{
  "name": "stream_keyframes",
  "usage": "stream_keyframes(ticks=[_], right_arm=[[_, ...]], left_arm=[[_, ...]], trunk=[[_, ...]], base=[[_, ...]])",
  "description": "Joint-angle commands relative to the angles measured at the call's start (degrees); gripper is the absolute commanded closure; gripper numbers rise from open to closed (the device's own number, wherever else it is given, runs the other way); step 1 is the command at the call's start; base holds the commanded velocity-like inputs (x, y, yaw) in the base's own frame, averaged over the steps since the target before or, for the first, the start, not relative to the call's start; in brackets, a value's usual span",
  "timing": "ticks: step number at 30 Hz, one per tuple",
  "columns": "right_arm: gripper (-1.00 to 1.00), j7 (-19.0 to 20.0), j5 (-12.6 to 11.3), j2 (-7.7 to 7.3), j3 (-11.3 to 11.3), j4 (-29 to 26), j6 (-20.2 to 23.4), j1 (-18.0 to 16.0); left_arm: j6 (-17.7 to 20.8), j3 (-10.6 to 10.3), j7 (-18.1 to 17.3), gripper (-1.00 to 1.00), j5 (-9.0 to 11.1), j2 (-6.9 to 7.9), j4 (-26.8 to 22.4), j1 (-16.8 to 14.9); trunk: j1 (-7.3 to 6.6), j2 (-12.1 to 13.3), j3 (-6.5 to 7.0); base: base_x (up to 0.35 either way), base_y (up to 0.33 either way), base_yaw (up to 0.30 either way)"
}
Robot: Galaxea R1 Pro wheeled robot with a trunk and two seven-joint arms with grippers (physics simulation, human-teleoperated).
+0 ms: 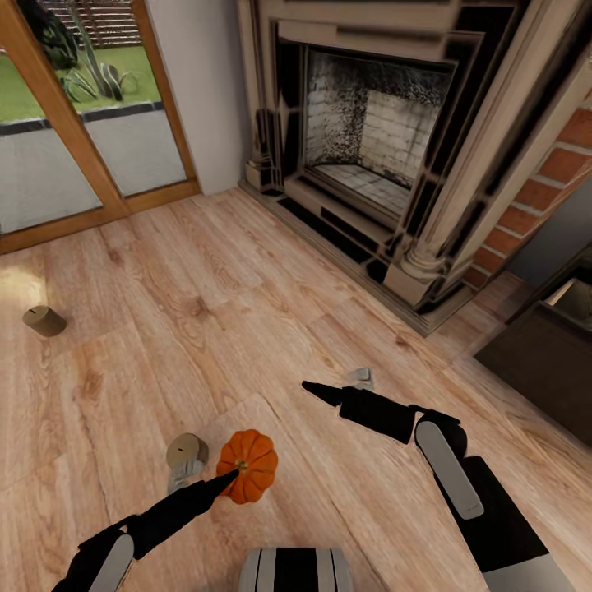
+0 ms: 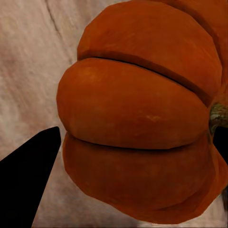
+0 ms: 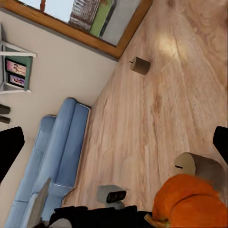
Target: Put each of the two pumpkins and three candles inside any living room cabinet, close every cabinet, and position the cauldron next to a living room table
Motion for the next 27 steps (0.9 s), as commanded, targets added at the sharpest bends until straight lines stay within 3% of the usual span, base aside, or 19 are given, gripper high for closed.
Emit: stream_keyframes(ticks=[1, 4, 6, 11, 19, 27], right_arm=[[-1.0, 0.07, -0.4, -0.14, -1.16, 1.06, 0.3, -0.03], [-1.0, 0.2, -0.45, -0.22, -2.2, 2.92, 0.29, -0.03], [-1.0, 0.21, -0.46, -0.24, -2.48, 3.6, 0.24, -0.02], [-1.0, 0.28, -0.47, -0.21, -2.75, 5.08, 0.14, -0.02], [-1.0, 0.21, -0.4, -0.17, -4.54, 6.96, 0.13, -0.03], [-1.0, 0.17, -0.38, -0.17, -4.56, 7.12, 0.13, -0.04]], left_arm=[[3.38, 0.23, 0.07, 1.0, 0.51, -0.03, -4.42, 1.23], [10.11, 1.04, 0.13, 1.0, 0.57, -0.07, -10.7, 2.29], [15.21, 3.11, 0.13, 1.0, 0.66, -0.13, -14.87, 2.58], [23.87, 7.69, -0.24, 1.0, 2.47, -0.23, -18.44, 2.7], [26.61, 9.79, -0.31, 1.0, 5.77, 0.06, -18.87, 2.72], [28.06, 9.84, -0.31, 1.0, 5.94, -0.02, -18.87, 2.72]], trunk=[[-0.03, 0.0, 0.19], [-0.11, 0.04, 0.86], [-0.16, 0.07, 1.3], [-0.29, 0.14, 2.41], [-0.5, 0.24, 4.18], [-0.7, 0.35, 5.96]], base=[[0.0, 0.0, 0.0], [0.0, 0.0, 0.0], [0.0, 0.0, 0.0], [0.0, 0.0, 0.0], [0.0, 0.0, 0.0], [0.0, 0.0, 0.0]])
